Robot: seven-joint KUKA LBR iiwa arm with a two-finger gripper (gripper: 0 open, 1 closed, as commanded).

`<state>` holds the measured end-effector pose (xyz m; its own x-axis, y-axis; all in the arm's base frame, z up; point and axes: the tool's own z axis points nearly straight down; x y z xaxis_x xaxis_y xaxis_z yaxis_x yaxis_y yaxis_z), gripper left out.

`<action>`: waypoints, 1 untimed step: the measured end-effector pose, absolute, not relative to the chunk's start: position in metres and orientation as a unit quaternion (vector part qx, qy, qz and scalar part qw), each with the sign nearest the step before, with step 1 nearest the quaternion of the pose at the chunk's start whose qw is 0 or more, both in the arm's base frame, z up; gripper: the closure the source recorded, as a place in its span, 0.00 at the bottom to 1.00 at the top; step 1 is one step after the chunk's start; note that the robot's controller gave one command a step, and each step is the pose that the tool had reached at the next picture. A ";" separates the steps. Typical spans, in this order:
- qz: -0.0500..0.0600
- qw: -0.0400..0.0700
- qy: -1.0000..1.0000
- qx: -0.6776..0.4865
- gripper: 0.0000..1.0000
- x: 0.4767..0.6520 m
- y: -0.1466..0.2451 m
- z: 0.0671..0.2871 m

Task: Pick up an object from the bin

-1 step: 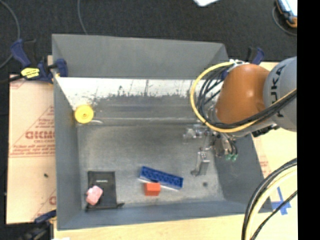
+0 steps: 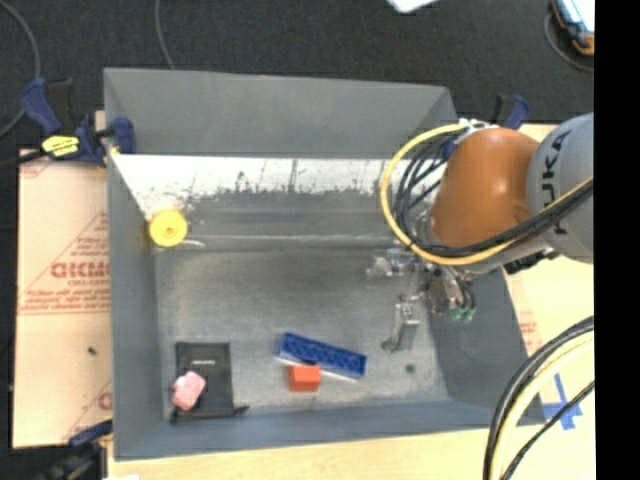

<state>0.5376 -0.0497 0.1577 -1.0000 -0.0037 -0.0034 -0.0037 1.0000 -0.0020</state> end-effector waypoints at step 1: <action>-0.002 0.006 1.000 -0.026 0.00 0.544 -0.052 0.195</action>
Offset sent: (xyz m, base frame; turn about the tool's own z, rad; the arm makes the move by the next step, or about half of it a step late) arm -0.0588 0.0641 -0.0590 0.0078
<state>0.5438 -0.0524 0.1954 -0.9986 -0.0515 -0.0117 -0.0514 0.9987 -0.0046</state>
